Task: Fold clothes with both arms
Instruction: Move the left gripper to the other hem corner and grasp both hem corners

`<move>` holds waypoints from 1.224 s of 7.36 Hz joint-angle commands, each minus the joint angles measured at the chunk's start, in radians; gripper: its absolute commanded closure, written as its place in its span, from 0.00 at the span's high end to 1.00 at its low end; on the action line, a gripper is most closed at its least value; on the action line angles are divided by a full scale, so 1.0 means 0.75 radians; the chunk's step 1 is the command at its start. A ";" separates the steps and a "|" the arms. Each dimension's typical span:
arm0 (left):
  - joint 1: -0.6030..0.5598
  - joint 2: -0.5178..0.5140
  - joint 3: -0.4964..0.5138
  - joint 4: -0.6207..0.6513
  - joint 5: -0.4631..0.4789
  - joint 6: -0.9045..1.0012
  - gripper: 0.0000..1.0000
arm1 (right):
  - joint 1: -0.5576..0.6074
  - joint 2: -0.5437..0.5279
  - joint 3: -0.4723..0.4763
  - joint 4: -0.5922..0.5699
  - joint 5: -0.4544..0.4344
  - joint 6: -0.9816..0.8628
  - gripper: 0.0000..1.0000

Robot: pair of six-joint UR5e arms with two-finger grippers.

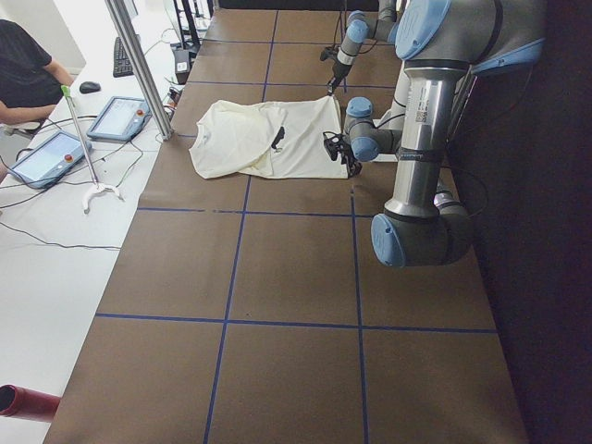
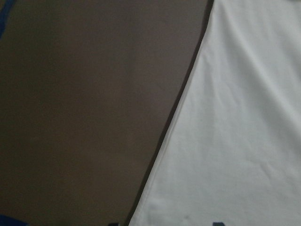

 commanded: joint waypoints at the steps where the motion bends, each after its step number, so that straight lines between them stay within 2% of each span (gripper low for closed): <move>1: 0.009 -0.006 0.023 0.000 0.000 0.009 0.71 | -0.001 -0.001 0.002 0.000 -0.002 -0.001 0.00; 3: 0.015 -0.013 0.067 0.002 0.002 0.019 0.70 | -0.001 -0.005 0.000 0.000 -0.004 -0.001 0.00; 4: 0.013 -0.021 0.068 0.002 0.004 0.019 0.65 | 0.001 -0.005 0.000 0.000 -0.004 -0.001 0.00; 6: 0.013 -0.021 0.068 0.002 0.027 0.017 0.35 | 0.001 -0.005 0.002 0.000 -0.006 -0.001 0.00; 7: 0.011 -0.023 0.068 0.002 0.029 0.017 0.13 | 0.001 -0.005 0.002 0.000 -0.006 -0.001 0.00; 8: 0.009 -0.027 0.062 0.002 0.031 0.017 0.00 | 0.001 -0.005 0.004 0.000 -0.006 0.001 0.00; 9: 0.003 -0.035 0.051 0.002 0.041 0.015 0.00 | 0.001 -0.005 0.002 0.000 -0.006 -0.001 0.00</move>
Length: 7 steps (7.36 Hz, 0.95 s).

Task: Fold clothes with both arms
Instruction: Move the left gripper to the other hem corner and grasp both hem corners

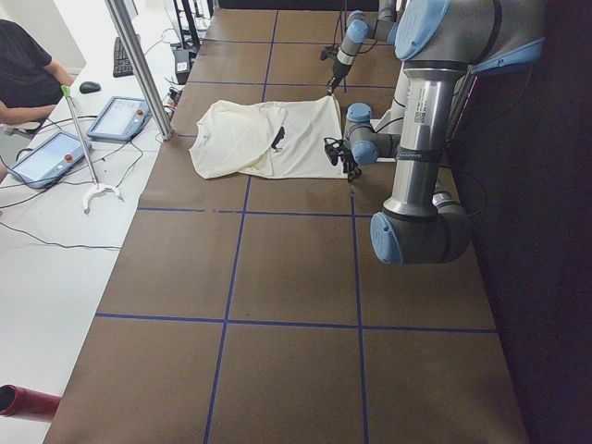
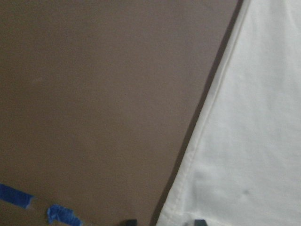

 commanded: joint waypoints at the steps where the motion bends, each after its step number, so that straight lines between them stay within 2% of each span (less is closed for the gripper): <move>1: -0.018 -0.020 -0.014 0.000 0.018 -0.004 0.00 | 0.000 0.000 -0.001 0.000 0.000 -0.001 0.00; 5: -0.043 -0.020 -0.071 0.002 0.018 -0.016 0.00 | 0.000 0.002 0.001 0.002 -0.004 -0.001 0.00; 6: -0.065 -0.018 -0.134 0.002 0.014 -0.014 0.00 | 0.000 0.000 0.030 0.002 -0.002 -0.001 0.00; 7: -0.071 0.006 -0.252 0.065 0.014 -0.016 0.00 | 0.002 -0.024 0.105 0.000 0.000 -0.001 0.00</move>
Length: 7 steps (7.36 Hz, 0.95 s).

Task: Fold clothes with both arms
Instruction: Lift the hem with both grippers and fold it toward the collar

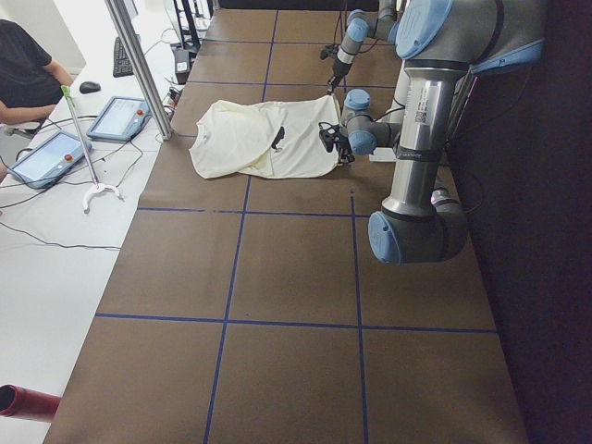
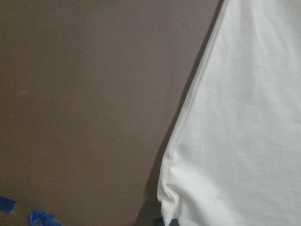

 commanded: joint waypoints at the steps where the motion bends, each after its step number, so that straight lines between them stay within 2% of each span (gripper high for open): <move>1: -0.011 0.044 -0.273 0.163 -0.002 -0.030 0.00 | -0.031 -0.104 0.195 -0.002 0.014 0.000 0.00; 3: 0.097 0.038 -0.480 0.256 0.003 -0.252 0.00 | -0.045 -0.227 0.400 -0.002 0.127 0.000 0.00; 4: 0.053 0.009 -0.453 0.265 0.007 -0.222 0.00 | 0.030 -0.216 0.391 -0.002 0.139 -0.022 0.00; 5: -0.089 -0.104 -0.303 0.263 0.011 -0.054 0.00 | 0.172 -0.082 0.274 0.000 0.168 -0.217 0.00; 6: -0.250 -0.268 -0.107 0.269 0.003 0.101 0.00 | 0.396 0.140 0.050 -0.026 0.320 -0.391 0.00; 7: -0.359 -0.312 0.023 0.255 -0.003 0.216 0.00 | 0.583 0.302 -0.163 -0.036 0.491 -0.488 0.00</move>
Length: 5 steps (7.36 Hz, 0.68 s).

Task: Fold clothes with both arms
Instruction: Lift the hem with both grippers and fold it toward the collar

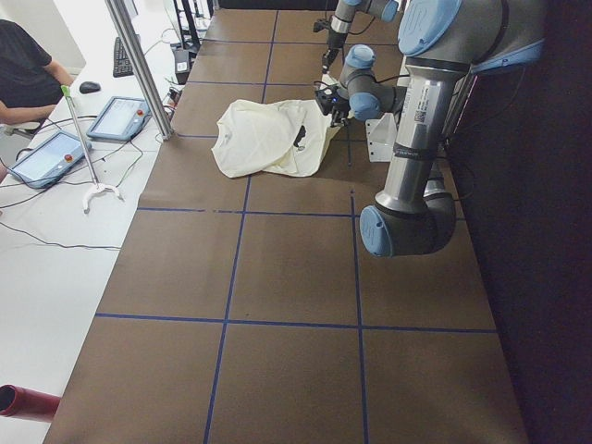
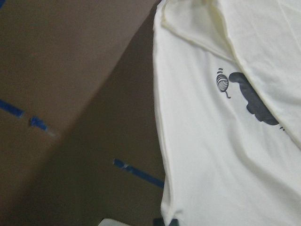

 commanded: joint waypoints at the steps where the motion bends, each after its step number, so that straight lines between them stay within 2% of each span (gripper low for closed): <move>1: -0.264 -0.154 0.289 -0.020 -0.009 0.315 0.00 | 0.350 0.341 -0.436 -0.017 0.231 -0.296 0.00; 2: -0.358 -0.215 0.442 -0.079 -0.009 0.394 0.00 | 0.418 0.415 -0.604 -0.001 0.233 -0.421 0.00; 4: -0.428 -0.287 0.789 -0.381 -0.003 0.443 0.00 | 0.484 0.630 -0.966 0.003 0.235 -0.532 0.00; 5: -0.449 -0.327 0.941 -0.492 -0.001 0.470 0.00 | 0.508 0.686 -1.117 0.090 0.233 -0.561 0.00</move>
